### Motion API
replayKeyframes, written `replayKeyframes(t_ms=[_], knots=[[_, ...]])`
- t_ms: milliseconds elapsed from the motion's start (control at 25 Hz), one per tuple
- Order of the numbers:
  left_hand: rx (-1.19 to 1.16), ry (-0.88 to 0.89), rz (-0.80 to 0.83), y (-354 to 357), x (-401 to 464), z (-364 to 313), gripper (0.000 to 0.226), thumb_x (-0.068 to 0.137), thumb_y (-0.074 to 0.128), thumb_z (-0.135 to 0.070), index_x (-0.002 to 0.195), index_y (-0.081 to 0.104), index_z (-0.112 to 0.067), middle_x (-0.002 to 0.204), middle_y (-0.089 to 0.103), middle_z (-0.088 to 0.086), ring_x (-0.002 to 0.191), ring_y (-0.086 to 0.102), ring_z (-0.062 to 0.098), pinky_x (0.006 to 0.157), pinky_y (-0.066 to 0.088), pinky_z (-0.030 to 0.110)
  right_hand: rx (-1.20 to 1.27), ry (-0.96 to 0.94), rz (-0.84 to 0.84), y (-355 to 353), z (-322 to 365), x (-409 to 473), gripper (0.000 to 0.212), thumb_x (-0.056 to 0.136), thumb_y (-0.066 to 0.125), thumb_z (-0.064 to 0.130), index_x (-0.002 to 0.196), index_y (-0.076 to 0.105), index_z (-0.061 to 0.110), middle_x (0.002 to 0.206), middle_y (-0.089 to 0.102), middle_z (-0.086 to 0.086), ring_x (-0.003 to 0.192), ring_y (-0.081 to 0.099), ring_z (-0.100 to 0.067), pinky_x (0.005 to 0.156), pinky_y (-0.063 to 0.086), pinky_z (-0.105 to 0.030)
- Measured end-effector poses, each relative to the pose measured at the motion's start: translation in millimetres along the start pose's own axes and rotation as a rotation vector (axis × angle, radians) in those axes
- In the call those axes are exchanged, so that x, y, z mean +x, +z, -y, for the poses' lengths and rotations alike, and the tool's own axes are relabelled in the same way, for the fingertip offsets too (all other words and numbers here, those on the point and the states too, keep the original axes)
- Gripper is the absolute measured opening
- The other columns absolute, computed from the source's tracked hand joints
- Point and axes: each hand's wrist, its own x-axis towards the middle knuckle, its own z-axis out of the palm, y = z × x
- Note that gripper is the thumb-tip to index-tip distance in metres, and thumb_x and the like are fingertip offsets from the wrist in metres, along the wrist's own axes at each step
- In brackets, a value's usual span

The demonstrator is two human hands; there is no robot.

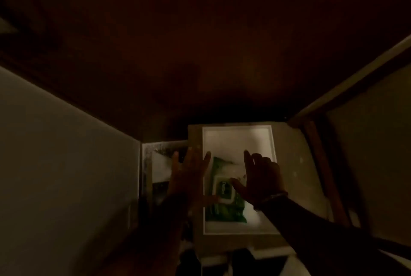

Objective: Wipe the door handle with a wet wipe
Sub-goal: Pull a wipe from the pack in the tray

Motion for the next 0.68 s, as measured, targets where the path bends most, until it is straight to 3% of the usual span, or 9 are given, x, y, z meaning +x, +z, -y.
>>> replayKeyframes(t_ms=[80, 200, 320, 440, 680], knots=[[0.02, 0.086, 0.044, 44, 10, 5, 0.118, 0.062, 0.044, -0.089, 0.151, 0.006, -0.021, 0.158, -0.001, 0.017, 0.144, -0.002, 0.037, 0.109, -0.006, 0.066, 0.186, 0.124, 0.2, 45, 2, 13, 0.071, 0.091, 0.046, 0.064, 0.144, 0.042, 0.017, 0.138, 0.051, -0.006, 0.118, 0.055, -0.024, 0.096, 0.045, -0.035], [0.073, 0.153, 0.064, 85, 22, 14, 0.116, 0.06, 0.045, -0.09, 0.15, 0.018, -0.022, 0.157, 0.004, 0.019, 0.144, 0.003, 0.039, 0.109, -0.006, 0.066, 0.571, 0.326, 0.289, 92, 7, 24, 0.054, 0.088, 0.062, 0.052, 0.127, 0.051, 0.015, 0.122, 0.063, -0.007, 0.106, 0.062, -0.025, 0.084, 0.049, -0.029], [0.073, 0.179, 0.01, 97, 24, 16, 0.116, 0.059, 0.044, -0.092, 0.149, 0.019, -0.023, 0.157, 0.007, 0.02, 0.144, 0.004, 0.038, 0.109, -0.004, 0.069, 0.709, 0.393, 0.209, 113, 26, 20, 0.071, 0.074, 0.074, 0.058, 0.122, 0.046, 0.015, 0.116, 0.059, -0.006, 0.102, 0.061, -0.025, 0.084, 0.056, -0.038], [0.074, 0.174, -0.01, 99, 21, 18, 0.116, 0.06, 0.042, -0.093, 0.149, 0.022, -0.021, 0.157, 0.011, 0.021, 0.144, 0.005, 0.039, 0.108, -0.001, 0.071, 0.672, 0.467, 0.128, 127, 45, 20, 0.102, 0.059, 0.077, 0.07, 0.133, 0.039, 0.011, 0.124, 0.052, -0.009, 0.11, 0.059, -0.028, 0.086, 0.057, -0.043], [0.06, 0.153, 0.029, 97, 22, 16, 0.108, 0.064, 0.03, -0.087, 0.148, 0.025, -0.02, 0.156, 0.01, 0.023, 0.143, 0.005, 0.04, 0.107, -0.001, 0.071, 0.546, 0.617, 0.122, 127, 66, 31, 0.103, 0.06, 0.074, 0.068, 0.136, 0.034, 0.011, 0.123, 0.049, -0.01, 0.111, 0.055, -0.033, 0.086, 0.055, -0.042]])
